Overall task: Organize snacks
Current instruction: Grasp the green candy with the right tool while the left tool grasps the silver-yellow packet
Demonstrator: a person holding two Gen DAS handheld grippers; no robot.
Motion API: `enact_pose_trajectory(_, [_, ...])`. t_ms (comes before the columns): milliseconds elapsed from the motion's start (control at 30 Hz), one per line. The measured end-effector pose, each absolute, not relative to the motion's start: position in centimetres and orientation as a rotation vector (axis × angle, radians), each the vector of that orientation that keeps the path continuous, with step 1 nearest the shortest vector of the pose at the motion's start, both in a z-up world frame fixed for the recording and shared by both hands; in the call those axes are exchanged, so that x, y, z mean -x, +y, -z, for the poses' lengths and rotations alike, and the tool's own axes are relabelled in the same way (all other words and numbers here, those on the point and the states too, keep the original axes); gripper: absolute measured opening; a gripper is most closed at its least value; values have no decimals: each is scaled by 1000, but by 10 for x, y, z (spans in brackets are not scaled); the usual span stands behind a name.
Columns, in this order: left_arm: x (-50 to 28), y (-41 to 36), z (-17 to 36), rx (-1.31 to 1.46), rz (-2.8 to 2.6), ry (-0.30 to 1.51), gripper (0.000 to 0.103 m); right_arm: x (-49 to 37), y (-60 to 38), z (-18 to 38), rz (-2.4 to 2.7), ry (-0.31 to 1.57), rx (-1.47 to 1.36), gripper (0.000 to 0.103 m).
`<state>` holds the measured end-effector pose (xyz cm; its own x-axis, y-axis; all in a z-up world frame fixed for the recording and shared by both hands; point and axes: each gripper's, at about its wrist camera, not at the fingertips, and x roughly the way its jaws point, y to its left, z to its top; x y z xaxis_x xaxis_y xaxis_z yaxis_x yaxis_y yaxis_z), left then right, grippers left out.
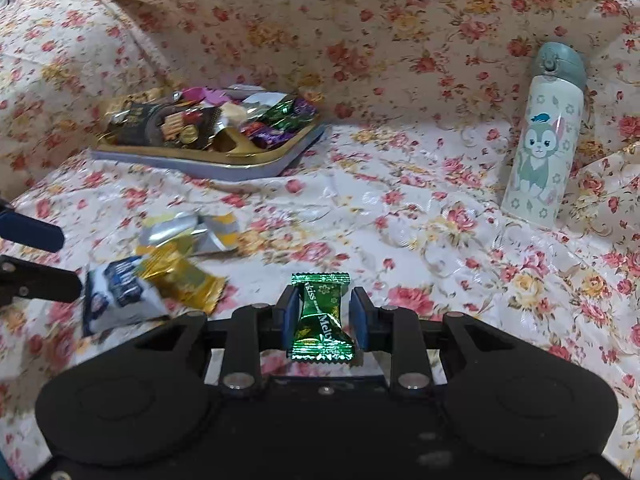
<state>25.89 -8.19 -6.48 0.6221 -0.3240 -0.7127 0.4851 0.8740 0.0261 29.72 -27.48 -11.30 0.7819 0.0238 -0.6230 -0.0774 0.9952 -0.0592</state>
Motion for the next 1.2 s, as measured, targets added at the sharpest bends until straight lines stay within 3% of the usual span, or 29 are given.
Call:
enact_pose_trajectory(200, [-277, -92, 61, -246, 467, 747, 58, -298, -276, 114, -47, 656, 74, 32])
enact_pose_trajectory(267, [-286, -97, 61, -263, 483, 738, 66, -299, -275, 115, -41, 657, 87, 36])
enact_pose_trajectory(400, [-299, -108, 63, -291, 519, 722, 66, -301, -279, 116, 2, 663, 71, 54])
enact_pose_trajectory(967, [-329, -125, 93, -409, 571, 753, 69, -302, -280, 117, 0, 667, 45, 56])
enact_pose_trajectory(1200, [-350, -121, 96, -259, 526, 812, 69, -302, -280, 117, 0, 667, 46, 56])
